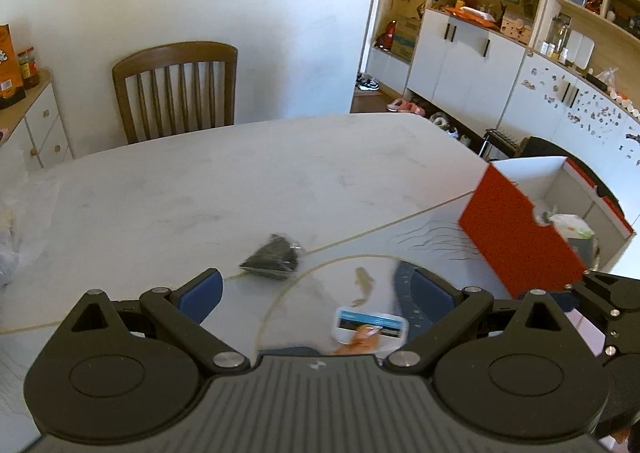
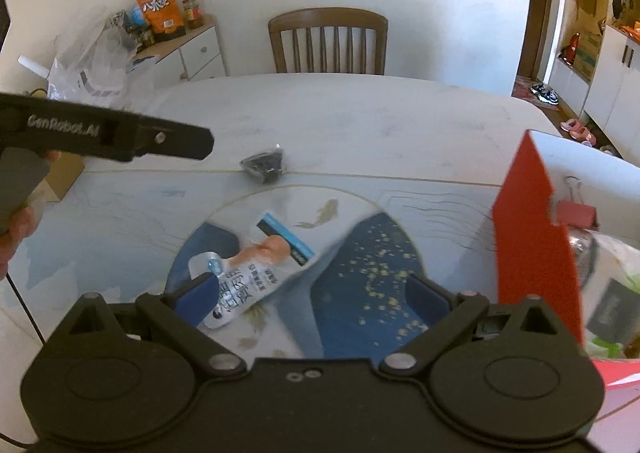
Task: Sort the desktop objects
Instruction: 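Withdraw both tools from the box back over the table, then move the left tool to the dark plastic bag and close on it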
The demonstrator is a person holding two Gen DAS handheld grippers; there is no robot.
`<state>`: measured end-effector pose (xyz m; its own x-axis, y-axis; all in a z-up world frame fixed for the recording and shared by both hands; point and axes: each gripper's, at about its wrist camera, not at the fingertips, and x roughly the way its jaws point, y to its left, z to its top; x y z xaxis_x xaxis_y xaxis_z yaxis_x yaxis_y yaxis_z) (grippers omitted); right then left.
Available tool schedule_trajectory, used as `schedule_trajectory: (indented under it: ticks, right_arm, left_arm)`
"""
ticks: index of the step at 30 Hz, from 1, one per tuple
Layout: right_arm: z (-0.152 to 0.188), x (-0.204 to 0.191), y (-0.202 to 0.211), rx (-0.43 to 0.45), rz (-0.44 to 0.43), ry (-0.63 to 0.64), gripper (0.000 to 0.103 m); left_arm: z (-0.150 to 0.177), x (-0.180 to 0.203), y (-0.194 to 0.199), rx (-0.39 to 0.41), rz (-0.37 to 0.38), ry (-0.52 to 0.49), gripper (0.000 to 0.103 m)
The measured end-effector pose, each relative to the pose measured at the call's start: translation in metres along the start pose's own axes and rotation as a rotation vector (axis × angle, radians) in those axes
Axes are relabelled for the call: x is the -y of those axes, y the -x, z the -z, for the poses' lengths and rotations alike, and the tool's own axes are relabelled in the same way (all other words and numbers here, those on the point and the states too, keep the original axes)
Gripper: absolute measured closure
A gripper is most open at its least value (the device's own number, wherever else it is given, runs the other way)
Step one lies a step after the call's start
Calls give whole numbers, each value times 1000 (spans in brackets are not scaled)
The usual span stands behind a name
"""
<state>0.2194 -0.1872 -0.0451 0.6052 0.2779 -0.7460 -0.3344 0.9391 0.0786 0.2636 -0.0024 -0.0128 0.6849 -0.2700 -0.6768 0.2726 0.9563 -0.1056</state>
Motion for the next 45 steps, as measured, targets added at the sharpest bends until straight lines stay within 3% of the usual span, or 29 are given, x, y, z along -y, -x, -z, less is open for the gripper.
schedule_trajectory:
  ticks: [20,35,44,45]
  right_arm:
    - [-9,-18,-73,-69,50,-87,4]
    - [-8,-34,-104,-112,57,-68,18]
    - [-7,-35,-100,-68,29,-73,42]
    - [-7,-34,-99,-60,14,-78,50]
  left_arm:
    - [0,-39,-72,-52,-27,-52,2]
    - [2,-45,-103,-79,-22,-73,2]
    - [5,-48,-116,-79,-14,-74,2]
    - [5,-48,-117,-79,-12,-77,2]
